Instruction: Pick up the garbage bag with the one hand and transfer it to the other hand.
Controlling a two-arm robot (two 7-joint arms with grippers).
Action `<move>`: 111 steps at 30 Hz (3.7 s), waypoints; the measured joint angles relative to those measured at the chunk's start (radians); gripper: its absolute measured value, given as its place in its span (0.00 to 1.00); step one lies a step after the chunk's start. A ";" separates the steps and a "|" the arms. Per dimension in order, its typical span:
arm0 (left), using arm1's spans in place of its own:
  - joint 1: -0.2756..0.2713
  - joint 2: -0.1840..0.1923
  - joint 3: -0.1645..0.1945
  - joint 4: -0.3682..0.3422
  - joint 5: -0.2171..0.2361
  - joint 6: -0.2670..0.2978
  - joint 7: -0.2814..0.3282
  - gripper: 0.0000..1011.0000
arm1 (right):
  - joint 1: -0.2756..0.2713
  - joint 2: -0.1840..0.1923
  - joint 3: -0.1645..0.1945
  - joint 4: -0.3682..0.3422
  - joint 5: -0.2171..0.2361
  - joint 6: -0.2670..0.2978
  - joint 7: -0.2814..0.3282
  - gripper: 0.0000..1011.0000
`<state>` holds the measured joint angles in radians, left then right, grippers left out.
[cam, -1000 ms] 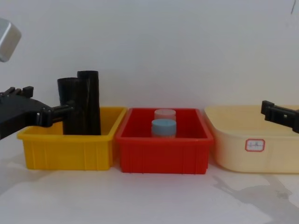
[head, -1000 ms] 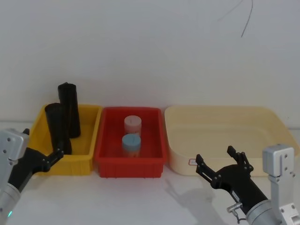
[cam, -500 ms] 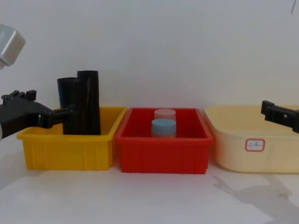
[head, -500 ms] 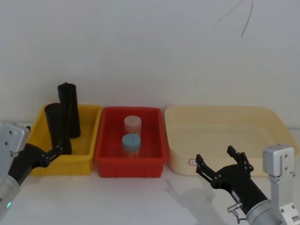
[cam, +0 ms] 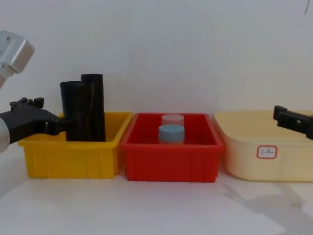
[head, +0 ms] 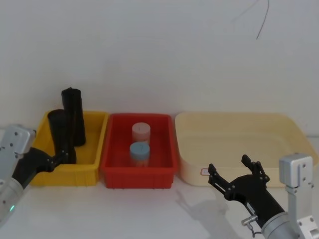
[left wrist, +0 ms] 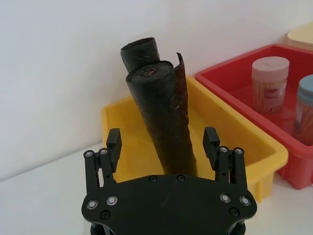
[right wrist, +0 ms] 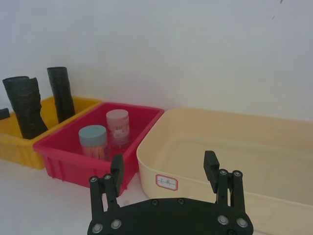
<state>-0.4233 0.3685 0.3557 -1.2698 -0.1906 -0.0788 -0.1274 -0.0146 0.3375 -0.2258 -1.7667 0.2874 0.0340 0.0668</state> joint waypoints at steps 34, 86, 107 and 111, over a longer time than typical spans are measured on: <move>-0.204 -0.104 0.006 0.323 -0.002 -0.122 -0.124 0.97 | 0.000 0.000 0.000 0.000 0.000 0.000 0.000 0.99; -0.071 -0.043 -0.053 -0.062 -0.147 -0.238 -0.380 0.45 | 0.000 0.000 0.000 0.000 0.000 0.000 0.000 0.99; -0.136 -0.091 0.057 -0.004 -0.212 -0.215 -0.531 0.45 | 0.000 0.000 0.000 0.000 0.000 0.000 0.000 0.99; -0.148 -0.100 0.071 0.022 -0.219 -0.212 -0.546 0.45 | 0.000 0.000 0.000 0.000 0.000 0.000 0.000 0.99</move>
<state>-0.5715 0.2687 0.4263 -1.2478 -0.4095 -0.2907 -0.6729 -0.0147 0.3375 -0.2258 -1.7667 0.2874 0.0341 0.0668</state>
